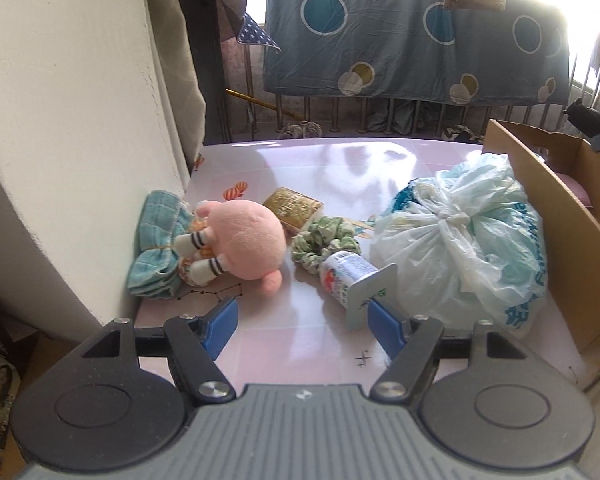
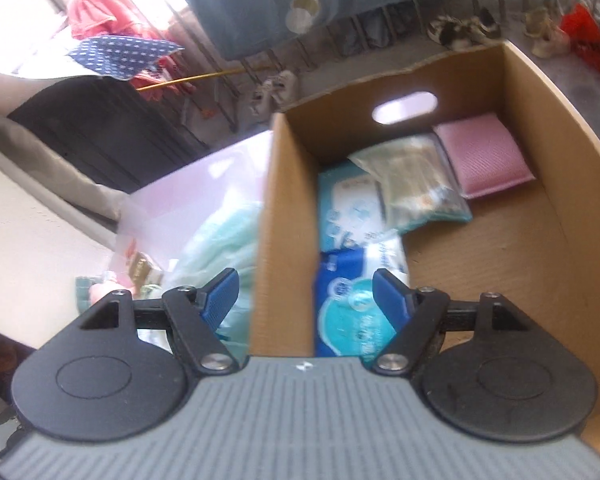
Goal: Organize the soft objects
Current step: 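Move the right gripper back to the pile above the pink plush pig, then lower the right gripper onto the pink plush pig and close it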
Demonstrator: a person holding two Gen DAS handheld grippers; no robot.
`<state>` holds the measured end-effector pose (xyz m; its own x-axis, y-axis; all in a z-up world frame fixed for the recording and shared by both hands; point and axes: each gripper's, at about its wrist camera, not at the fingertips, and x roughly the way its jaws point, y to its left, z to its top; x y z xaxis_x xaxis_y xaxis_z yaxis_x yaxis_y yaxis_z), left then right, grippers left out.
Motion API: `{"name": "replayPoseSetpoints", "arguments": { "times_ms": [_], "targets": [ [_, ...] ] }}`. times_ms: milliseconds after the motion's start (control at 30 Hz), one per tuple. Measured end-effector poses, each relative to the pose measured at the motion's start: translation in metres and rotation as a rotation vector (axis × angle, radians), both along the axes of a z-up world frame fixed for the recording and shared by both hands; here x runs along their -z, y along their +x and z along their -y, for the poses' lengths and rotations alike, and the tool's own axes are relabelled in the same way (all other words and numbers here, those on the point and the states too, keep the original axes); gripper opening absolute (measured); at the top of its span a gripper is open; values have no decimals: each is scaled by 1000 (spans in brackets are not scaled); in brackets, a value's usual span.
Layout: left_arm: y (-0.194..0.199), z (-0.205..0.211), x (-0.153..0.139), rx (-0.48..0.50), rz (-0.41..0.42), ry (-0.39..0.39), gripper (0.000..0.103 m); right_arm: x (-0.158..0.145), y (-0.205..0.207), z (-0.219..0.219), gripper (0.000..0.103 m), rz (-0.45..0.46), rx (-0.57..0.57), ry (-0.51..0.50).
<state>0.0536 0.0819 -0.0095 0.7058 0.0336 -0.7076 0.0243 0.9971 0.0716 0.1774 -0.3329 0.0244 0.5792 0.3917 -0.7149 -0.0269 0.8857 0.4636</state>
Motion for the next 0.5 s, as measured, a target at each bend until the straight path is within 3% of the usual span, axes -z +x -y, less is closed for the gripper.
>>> {"name": "replayPoseSetpoints", "arguments": {
  "times_ms": [167,333,500],
  "targets": [
    [3,-9,6,-29,41,87,73,-13,13,-74,79,8,-176,167],
    [21,-10,16,-13,62,132,73,10,42,-165,79,-134,-318,371],
    [51,-13,27,-3,65,135,73,50,79,-249,79,-274,-358,445]
  ]
}}
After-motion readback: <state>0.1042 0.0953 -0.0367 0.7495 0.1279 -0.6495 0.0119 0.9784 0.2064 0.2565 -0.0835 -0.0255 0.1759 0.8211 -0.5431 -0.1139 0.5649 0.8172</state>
